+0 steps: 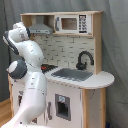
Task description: Play with the kitchen
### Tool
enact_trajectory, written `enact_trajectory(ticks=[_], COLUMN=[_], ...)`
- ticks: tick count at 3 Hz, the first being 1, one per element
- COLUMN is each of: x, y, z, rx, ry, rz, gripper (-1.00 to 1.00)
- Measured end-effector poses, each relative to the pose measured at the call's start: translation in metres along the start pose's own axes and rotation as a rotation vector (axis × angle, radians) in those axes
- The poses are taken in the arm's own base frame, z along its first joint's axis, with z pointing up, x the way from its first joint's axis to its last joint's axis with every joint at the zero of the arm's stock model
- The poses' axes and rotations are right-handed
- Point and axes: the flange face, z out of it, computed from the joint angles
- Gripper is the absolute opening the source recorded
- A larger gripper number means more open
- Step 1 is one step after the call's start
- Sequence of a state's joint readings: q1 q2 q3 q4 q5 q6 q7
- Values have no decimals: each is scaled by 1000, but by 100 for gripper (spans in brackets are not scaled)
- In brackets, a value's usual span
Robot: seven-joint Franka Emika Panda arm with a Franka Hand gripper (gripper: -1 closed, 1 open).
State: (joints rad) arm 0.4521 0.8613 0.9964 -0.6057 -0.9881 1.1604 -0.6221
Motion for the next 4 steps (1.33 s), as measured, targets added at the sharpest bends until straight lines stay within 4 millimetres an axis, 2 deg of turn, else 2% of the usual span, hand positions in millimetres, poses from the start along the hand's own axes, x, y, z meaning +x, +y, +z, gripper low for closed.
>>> enact_trajectory(ticks=[1,2,4], x=[-24,-43,-92], y=[-10,-19,-24], z=[-23,-38,-52], rx=[21,47,111], ry=[-53,-102,-217], rz=[43,90,231], gripper=[-100,-100,-100])
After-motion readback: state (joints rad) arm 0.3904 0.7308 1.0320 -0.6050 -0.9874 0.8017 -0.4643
